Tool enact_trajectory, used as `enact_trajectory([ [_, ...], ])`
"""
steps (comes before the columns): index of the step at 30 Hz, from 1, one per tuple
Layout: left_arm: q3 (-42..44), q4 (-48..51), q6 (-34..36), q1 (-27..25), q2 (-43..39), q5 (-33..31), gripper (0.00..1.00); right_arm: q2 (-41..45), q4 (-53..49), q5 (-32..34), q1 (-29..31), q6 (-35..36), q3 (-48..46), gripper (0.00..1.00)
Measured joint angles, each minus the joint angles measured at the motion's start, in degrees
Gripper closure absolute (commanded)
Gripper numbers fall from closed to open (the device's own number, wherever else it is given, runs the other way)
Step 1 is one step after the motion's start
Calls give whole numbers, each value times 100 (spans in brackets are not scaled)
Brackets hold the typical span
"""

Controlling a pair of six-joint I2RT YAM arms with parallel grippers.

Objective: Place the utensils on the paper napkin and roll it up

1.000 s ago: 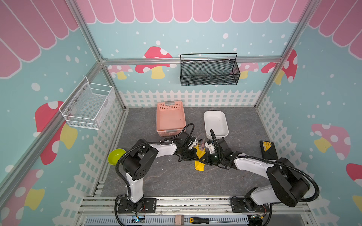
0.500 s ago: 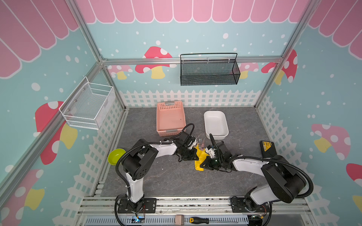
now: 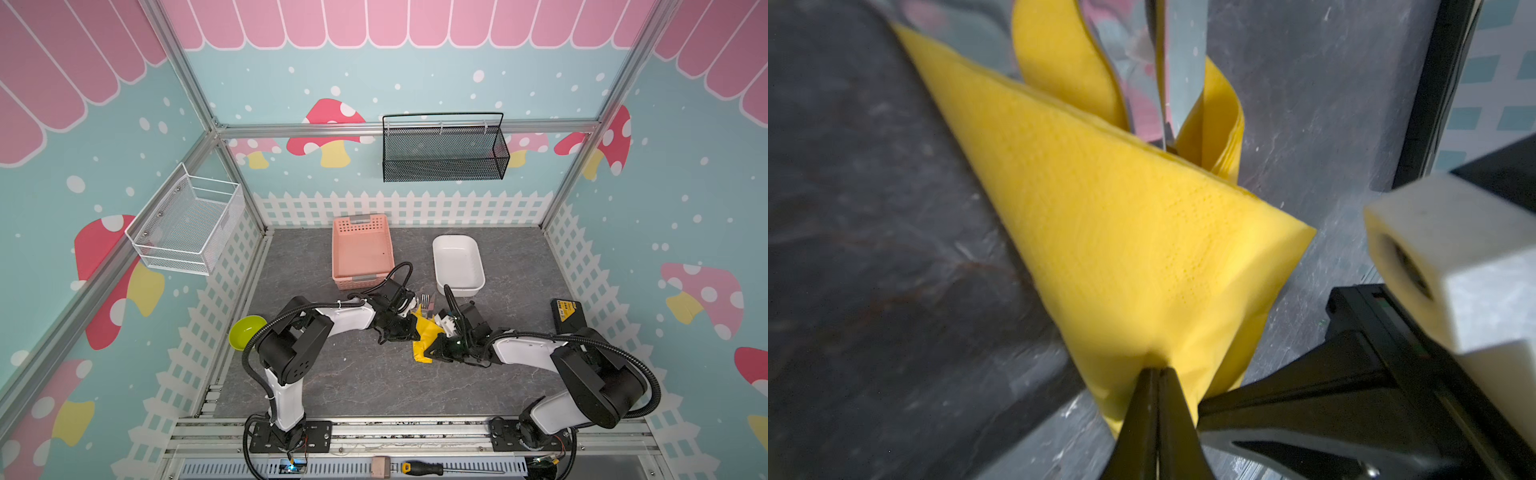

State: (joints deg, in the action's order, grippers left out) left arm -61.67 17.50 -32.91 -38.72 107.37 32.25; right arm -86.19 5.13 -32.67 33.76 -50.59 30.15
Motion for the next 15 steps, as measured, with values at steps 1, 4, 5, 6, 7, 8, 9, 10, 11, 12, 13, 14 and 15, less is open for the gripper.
enact_trajectory([
  [1,-13,98,15,0,-63,-85,91,9,17,2,0,2,-15,100],
  [4,-37,291,22,2,-262,-273,90,13,46,4,4,2,-31,100],
  [5,-50,341,20,2,-328,-308,90,17,57,4,9,2,-39,100],
  [6,-63,376,20,2,-374,-321,89,20,63,7,13,2,-42,100],
  [7,-90,407,20,-2,-420,-332,89,24,68,9,31,2,-42,100],
  [8,-125,428,20,-7,-446,-332,89,24,72,17,55,2,-42,100],
  [9,-157,435,20,-13,-452,-332,89,24,72,17,83,2,-42,100],
  [10,-210,450,17,-33,-455,-330,89,24,70,13,120,0,-42,100],
  [11,-247,455,17,-57,-452,-319,89,24,72,9,157,0,-46,100],
  [12,-273,457,17,-83,-452,-306,89,24,70,4,186,0,-48,100],
  [13,-308,463,17,-122,-444,-280,90,24,70,2,219,-2,-48,100],
  [14,-352,463,17,-168,-415,-243,90,24,72,2,251,-2,-52,100],
  [15,-391,461,17,-208,-382,-214,91,24,70,2,275,-4,-52,100],
])
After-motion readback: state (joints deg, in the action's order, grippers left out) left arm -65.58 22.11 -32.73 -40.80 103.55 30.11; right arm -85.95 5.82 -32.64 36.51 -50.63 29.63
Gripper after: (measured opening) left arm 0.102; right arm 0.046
